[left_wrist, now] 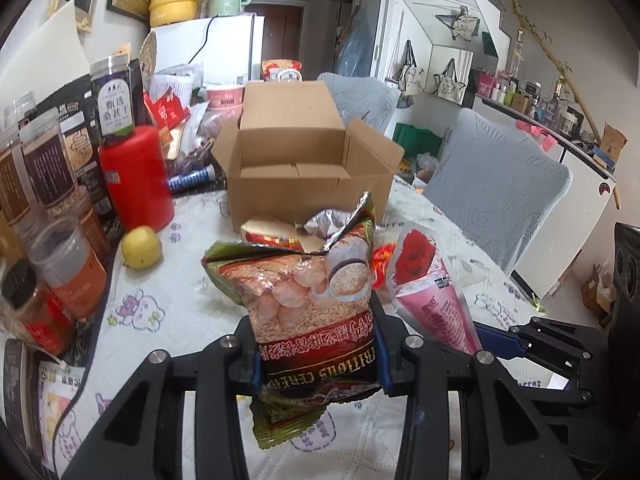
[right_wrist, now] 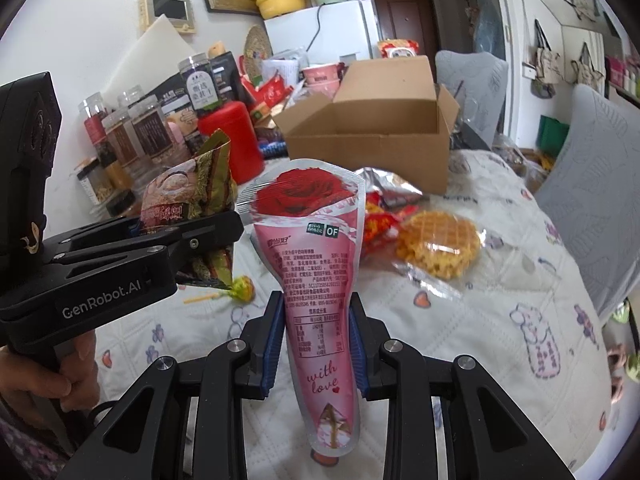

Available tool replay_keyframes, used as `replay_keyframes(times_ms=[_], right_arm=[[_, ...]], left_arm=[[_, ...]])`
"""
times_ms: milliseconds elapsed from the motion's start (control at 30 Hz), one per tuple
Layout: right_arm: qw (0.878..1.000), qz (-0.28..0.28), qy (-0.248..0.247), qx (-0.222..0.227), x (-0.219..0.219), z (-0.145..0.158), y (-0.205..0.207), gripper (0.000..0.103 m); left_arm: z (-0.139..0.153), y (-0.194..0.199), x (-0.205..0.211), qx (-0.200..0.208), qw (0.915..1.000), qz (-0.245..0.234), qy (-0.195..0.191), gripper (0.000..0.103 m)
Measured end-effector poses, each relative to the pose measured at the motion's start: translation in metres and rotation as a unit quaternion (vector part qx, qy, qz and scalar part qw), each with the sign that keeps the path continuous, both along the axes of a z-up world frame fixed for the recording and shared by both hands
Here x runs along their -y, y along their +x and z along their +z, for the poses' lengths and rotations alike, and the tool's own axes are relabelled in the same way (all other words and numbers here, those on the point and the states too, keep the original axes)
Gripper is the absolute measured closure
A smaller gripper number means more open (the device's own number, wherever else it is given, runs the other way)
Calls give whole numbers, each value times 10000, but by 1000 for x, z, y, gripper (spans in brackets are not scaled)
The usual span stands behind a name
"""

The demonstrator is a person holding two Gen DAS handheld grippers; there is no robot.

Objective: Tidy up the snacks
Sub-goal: 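Carry the pink pouch and cereal bag with both grippers over the cardboard box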

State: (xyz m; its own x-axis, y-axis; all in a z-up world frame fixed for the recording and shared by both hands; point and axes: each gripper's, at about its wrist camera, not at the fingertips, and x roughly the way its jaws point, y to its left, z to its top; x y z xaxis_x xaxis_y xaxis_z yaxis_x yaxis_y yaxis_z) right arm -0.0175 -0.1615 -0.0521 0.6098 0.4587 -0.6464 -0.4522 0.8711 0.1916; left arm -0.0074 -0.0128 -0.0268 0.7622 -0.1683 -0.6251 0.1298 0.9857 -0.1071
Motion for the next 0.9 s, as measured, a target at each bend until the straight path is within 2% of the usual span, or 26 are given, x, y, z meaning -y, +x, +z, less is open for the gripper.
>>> replay_keyframes(times_ms=[467, 900], right_arm=[[9984, 168, -35, 539, -19, 51, 64, 74], [9964, 173, -153, 816, -33, 78, 154, 74]], left_arm=[[44, 64, -7, 508, 9986, -102, 60, 63], [67, 155, -16, 733, 9973, -75, 58, 63]])
